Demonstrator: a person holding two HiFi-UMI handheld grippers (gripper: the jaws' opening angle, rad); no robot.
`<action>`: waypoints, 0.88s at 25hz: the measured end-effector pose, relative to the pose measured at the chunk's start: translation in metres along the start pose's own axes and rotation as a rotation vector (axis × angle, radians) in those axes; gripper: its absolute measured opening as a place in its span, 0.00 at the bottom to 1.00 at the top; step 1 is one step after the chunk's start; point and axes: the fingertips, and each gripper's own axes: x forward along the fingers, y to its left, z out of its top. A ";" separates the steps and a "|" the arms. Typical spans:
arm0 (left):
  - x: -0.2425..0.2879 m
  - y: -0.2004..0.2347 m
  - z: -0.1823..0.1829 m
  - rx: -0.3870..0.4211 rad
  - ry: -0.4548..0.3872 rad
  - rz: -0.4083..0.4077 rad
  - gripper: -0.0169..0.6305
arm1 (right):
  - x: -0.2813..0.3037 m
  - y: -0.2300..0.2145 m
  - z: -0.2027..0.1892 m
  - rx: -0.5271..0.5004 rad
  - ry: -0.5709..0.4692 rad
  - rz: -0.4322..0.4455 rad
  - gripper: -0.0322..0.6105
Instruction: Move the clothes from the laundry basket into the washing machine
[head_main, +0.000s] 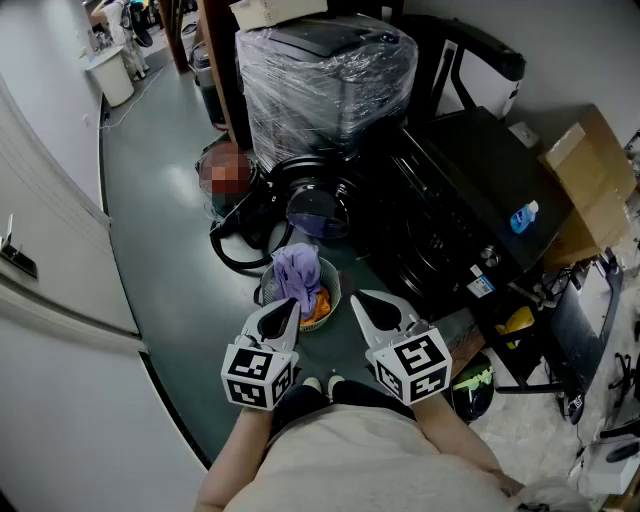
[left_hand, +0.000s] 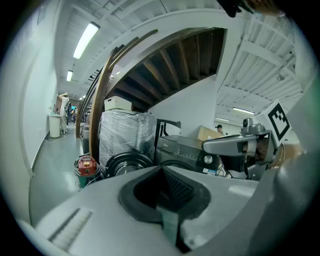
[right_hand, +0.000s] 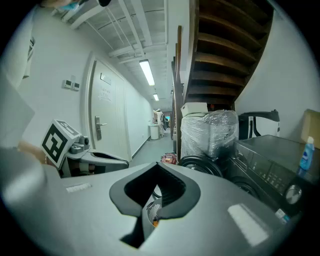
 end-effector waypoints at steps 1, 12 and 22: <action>0.000 0.000 -0.002 -0.002 0.005 0.003 0.03 | 0.000 -0.001 -0.001 0.004 0.003 -0.002 0.09; 0.003 -0.012 -0.006 -0.016 0.004 0.001 0.03 | -0.010 -0.011 -0.013 0.058 0.000 0.028 0.09; 0.002 -0.023 -0.029 -0.032 0.048 0.029 0.03 | -0.017 -0.013 -0.027 0.102 -0.015 0.091 0.09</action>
